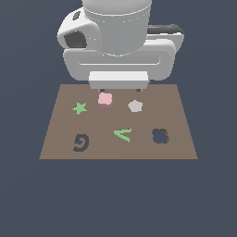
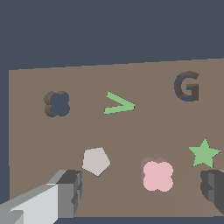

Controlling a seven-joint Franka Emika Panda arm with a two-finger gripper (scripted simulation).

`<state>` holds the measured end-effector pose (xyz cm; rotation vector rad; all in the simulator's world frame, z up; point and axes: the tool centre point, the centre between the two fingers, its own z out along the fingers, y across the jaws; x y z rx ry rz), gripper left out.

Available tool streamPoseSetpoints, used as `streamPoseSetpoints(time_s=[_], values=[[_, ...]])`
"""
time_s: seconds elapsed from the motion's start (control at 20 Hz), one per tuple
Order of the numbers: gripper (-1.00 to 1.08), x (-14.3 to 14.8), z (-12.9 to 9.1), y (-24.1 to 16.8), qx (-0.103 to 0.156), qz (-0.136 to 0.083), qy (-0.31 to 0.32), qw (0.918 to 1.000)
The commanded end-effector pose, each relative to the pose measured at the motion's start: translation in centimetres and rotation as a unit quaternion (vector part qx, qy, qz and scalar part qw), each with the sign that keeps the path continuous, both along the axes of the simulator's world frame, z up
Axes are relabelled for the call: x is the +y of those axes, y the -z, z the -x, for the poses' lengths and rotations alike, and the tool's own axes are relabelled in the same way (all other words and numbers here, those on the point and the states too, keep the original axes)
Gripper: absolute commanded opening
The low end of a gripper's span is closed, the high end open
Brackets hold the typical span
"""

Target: Insert a designated object into the corresponding slot on a board.

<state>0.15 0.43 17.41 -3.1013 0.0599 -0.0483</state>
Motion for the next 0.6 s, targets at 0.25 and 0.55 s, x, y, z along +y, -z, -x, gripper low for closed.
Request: streamPoseSetpoints(time_s=[0.25,0.55], values=[[1.00,-0.3,0.4,0.7,0.001,0.001,0.001,1.0000],[1.00,-1.4,1.8,3.3,0.004,0.005,0.003,1.0000]])
